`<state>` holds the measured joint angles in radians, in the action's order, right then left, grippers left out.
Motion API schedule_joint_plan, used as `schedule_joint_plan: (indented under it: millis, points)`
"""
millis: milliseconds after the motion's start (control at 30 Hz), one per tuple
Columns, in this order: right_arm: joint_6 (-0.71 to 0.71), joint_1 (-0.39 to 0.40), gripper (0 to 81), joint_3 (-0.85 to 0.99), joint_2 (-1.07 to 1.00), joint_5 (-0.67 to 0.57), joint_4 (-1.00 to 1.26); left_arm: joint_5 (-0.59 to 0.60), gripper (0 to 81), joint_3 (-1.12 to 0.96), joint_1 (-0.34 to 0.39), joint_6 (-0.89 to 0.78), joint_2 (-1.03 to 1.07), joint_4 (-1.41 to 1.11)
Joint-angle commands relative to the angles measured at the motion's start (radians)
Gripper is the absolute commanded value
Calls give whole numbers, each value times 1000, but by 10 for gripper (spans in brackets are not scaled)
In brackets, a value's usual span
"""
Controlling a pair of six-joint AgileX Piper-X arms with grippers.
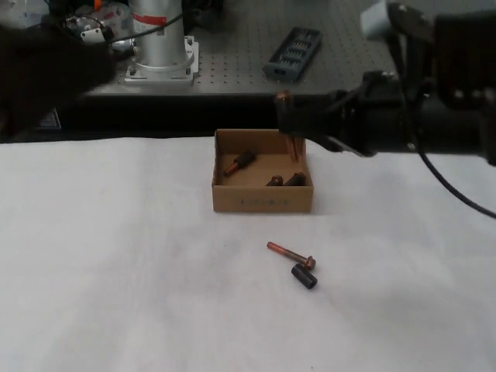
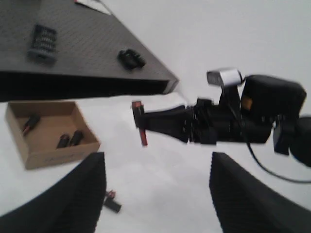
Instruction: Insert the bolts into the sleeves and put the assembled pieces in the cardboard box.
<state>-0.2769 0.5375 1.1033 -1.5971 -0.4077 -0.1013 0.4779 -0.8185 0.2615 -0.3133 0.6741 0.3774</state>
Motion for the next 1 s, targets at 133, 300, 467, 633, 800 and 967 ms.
schedule_joint_plan:
  millis: [133,300,467,633,800,967]
  points:
    - [9,-25,19,237,-229,64,-103,-140,446,-7,-2,89,-117,224]
    - [0,-38,19,495,-440,89,-273,-142,439,-7,-2,89,-153,256]
    - [9,-40,19,700,-617,147,-384,-142,439,-7,-2,89,-153,256]
    - [9,-40,19,825,-739,150,-476,-142,439,-7,-2,89,-153,256]
    - [9,-40,27,847,-765,147,-499,-142,439,-7,-2,89,-153,256]
    - [9,-38,275,847,-763,142,-503,-142,439,-7,-2,89,-153,256]
